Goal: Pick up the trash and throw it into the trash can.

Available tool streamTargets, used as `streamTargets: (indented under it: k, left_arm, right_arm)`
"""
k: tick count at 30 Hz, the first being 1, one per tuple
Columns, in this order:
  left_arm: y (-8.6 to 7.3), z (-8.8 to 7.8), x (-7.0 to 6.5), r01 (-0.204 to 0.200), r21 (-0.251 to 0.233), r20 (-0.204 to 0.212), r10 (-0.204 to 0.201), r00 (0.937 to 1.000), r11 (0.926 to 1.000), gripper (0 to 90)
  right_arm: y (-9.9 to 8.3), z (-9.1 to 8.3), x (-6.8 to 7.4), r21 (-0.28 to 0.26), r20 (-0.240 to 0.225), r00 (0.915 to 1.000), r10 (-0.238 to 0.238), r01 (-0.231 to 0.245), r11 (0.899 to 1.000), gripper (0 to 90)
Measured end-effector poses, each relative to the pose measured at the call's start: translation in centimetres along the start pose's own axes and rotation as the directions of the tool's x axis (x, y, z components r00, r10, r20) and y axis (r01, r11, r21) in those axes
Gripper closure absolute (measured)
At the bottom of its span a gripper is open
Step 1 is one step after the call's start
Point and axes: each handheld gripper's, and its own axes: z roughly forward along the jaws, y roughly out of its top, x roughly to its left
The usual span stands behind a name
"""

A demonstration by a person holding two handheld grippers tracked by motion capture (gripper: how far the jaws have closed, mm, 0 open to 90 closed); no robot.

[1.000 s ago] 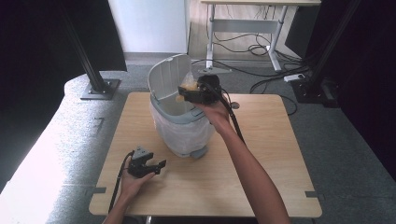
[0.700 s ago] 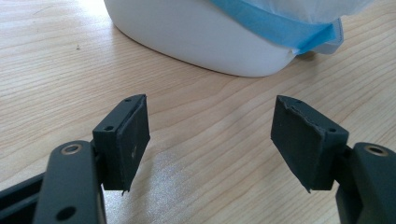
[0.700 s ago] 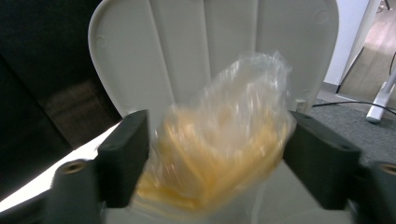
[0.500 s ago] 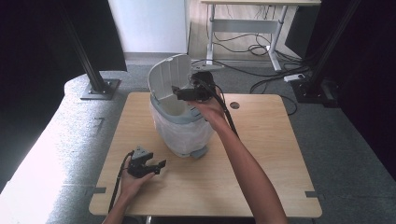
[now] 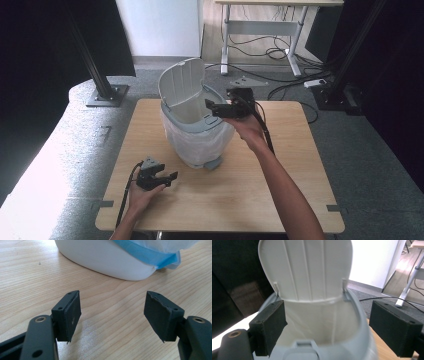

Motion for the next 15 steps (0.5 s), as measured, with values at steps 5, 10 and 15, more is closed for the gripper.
streamTargets:
  k: [5,10,15]
  left_arm:
    - [0.1,-0.2,-0.1,0.021,-0.013,0.011,-0.021,0.9997,0.9997,28.9]
    - [0.3,-0.6,-0.2,0.028,-0.024,0.008,-0.028,0.9996,0.9993,27.8]
    - [0.4,-0.7,-0.3,0.019,-0.042,0.014,-0.019,0.9997,0.9989,27.6]
  right_arm:
    - [-1.6,-2.8,-1.2,-0.010,0.030,0.9996,-0.001,0.001,1.000,14.4]
    - [-3.9,-5.7,-2.4,-0.012,0.060,0.9982,0.005,-0.004,1.000,14.4]
    - [-6.6,-8.6,-3.5,-0.037,0.076,0.9965,0.033,-0.031,0.999,15.0]
